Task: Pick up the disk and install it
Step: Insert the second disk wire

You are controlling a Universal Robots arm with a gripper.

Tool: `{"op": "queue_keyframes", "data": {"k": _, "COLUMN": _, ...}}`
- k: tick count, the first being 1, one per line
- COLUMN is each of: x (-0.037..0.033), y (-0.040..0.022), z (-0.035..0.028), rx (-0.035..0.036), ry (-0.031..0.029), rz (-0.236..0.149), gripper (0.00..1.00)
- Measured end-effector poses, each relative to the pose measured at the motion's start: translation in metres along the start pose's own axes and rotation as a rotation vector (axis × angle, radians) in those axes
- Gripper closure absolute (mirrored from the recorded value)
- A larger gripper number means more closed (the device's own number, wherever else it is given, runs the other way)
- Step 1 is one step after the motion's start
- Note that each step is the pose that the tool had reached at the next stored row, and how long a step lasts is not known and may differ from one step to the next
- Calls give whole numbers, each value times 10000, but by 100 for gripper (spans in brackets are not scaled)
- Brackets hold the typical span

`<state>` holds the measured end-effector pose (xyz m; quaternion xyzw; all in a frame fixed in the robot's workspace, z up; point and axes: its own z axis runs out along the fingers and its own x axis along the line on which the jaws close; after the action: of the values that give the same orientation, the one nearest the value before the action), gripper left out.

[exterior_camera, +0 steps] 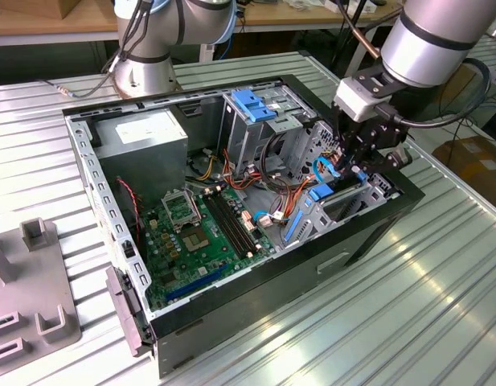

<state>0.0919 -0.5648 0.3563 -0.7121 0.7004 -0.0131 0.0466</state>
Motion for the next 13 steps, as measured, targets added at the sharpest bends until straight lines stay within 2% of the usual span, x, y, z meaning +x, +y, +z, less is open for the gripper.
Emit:
{"op": "queue_keyframes", "data": {"k": 2, "x": 0, "y": 0, "z": -6, "rx": 0, "ry": 4, "rz": 0, "gripper": 76}}
{"op": "queue_keyframes", "data": {"k": 4, "x": 0, "y": -1, "z": -12, "rx": 0, "ry": 4, "rz": 0, "gripper": 90}}
{"op": "queue_keyframes", "data": {"k": 13, "x": -1, "y": -3, "z": -33, "rx": 0, "ry": 4, "rz": 0, "gripper": 90}}
